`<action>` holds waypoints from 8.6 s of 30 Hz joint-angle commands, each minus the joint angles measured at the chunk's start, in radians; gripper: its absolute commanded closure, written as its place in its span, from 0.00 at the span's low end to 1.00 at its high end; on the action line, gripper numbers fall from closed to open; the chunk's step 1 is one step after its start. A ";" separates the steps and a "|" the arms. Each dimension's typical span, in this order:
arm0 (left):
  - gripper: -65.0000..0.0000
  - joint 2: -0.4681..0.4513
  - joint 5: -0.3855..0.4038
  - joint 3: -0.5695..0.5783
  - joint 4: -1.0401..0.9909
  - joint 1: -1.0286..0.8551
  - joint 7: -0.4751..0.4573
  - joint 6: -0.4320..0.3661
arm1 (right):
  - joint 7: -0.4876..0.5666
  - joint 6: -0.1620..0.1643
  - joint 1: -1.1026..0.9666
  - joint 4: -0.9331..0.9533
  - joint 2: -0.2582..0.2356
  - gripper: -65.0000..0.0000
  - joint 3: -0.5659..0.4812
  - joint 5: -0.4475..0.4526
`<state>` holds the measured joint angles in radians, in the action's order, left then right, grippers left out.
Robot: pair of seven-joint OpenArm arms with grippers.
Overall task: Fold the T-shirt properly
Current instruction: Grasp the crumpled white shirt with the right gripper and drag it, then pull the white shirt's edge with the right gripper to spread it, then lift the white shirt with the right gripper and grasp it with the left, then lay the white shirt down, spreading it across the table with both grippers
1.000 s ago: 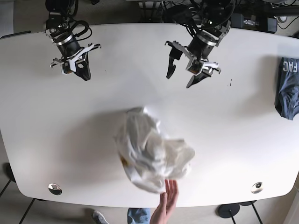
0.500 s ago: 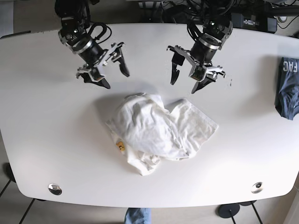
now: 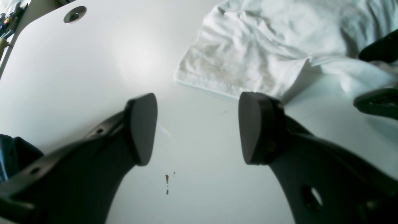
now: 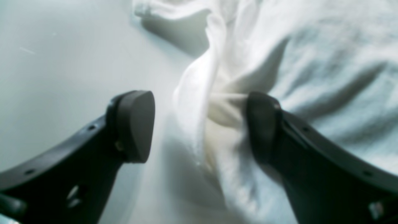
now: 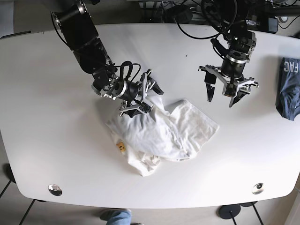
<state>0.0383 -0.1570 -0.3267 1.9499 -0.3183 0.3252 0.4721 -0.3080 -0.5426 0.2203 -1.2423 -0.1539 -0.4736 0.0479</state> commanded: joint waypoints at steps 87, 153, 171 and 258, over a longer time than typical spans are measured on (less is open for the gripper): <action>0.41 -0.154 0.366 0.084 -0.186 0.089 -0.022 -0.002 | -0.369 -0.084 -0.244 -0.394 0.020 0.05 0.866 0.223; 0.41 -0.165 0.445 0.354 -0.065 -0.003 -0.028 -0.109 | -0.739 0.031 0.936 -0.546 -0.095 0.97 0.593 0.665; 0.40 -0.076 0.291 0.619 -0.272 0.273 -0.030 -0.131 | -0.736 0.029 0.901 -0.462 -0.059 0.97 0.560 0.665; 1.00 -0.443 0.294 -0.039 -0.504 1.111 0.274 0.213 | -0.283 -0.010 0.795 -0.003 -0.046 0.97 0.614 0.241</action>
<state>-0.3893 0.1242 -0.3641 1.4242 0.7547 0.6285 0.6933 -0.6163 -0.5503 0.9695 -1.2293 -0.1951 0.1387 0.2722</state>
